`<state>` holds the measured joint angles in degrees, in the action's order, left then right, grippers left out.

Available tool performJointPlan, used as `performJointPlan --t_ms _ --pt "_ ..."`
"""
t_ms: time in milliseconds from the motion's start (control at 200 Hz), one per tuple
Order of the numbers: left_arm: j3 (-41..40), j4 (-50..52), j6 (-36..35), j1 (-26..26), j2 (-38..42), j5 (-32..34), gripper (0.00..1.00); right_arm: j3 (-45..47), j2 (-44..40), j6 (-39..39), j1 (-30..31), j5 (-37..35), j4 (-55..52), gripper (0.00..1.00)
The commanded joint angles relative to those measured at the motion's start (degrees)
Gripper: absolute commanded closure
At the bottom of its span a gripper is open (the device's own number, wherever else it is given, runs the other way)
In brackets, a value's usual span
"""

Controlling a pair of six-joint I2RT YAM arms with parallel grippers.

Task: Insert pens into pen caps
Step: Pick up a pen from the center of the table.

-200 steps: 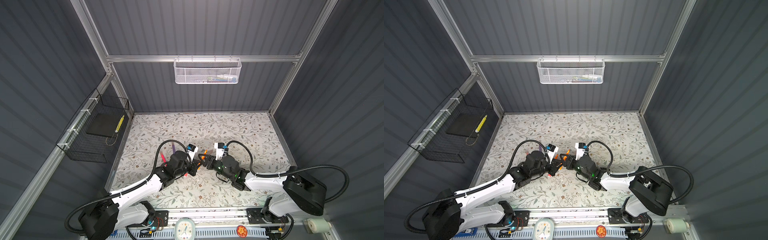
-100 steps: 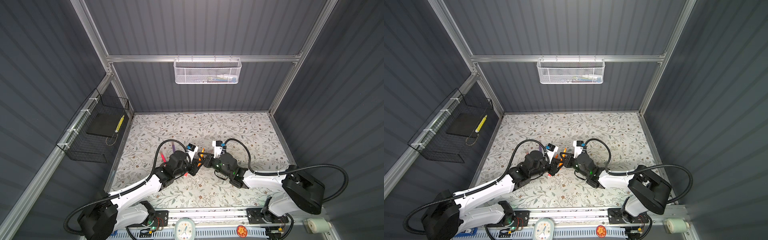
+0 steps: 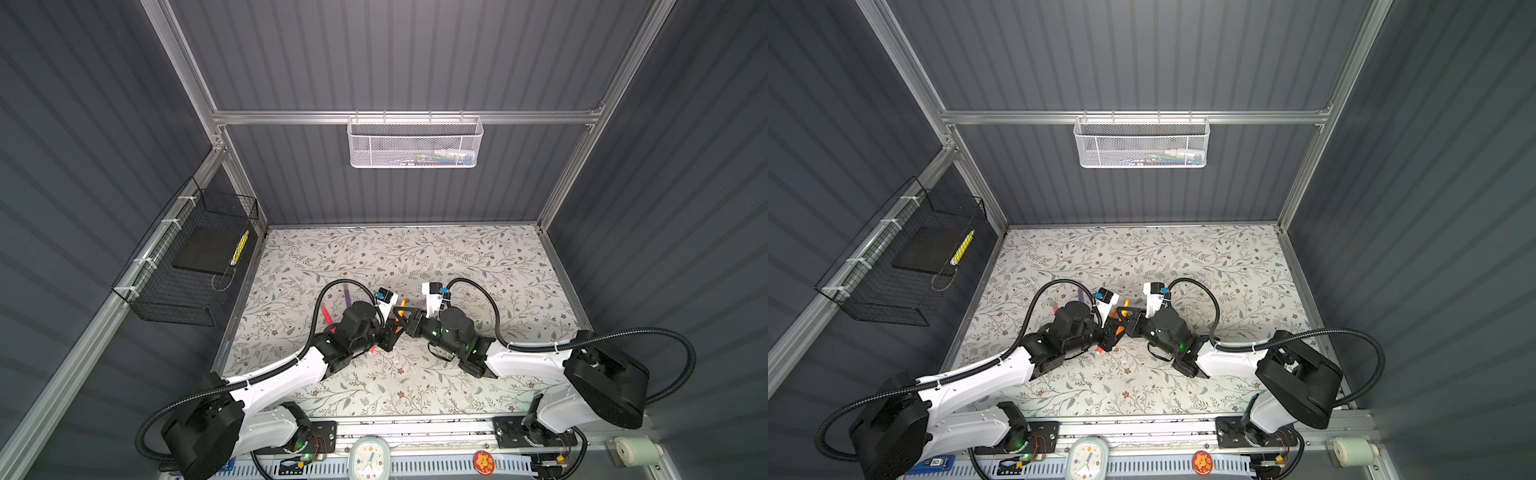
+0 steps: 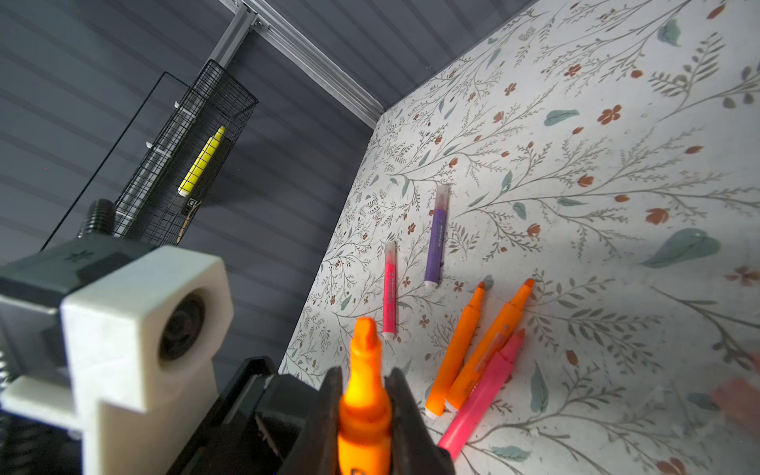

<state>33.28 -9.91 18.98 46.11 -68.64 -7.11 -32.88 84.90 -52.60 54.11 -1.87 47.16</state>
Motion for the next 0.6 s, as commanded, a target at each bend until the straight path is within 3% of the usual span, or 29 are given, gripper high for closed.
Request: performJointPlan --t_ms 0,170,270,420,495,595 --pt "2.2 -1.1 -0.9 0.3 -0.5 1.7 0.74 0.4 0.5 -0.4 0.9 1.6 2.1 0.89" --pt "2.5 -0.7 -0.6 0.2 0.1 1.5 0.76 1.2 0.8 -0.9 1.0 0.3 2.2 0.89" --pt "2.5 -0.1 -0.9 0.3 0.9 2.6 0.69 1.2 0.6 -0.6 1.0 0.6 1.4 0.89" --pt "1.8 -0.5 -0.8 0.3 2.2 3.5 0.69 2.2 0.9 -1.0 1.2 0.5 3.0 0.89" --pt "1.6 -0.5 -0.7 0.3 2.8 3.4 0.72 2.2 1.1 -1.4 1.2 0.5 3.0 0.88" --pt "1.2 -1.3 -0.8 0.3 3.4 3.4 0.84 1.8 1.1 -1.1 1.2 1.3 2.9 0.88"
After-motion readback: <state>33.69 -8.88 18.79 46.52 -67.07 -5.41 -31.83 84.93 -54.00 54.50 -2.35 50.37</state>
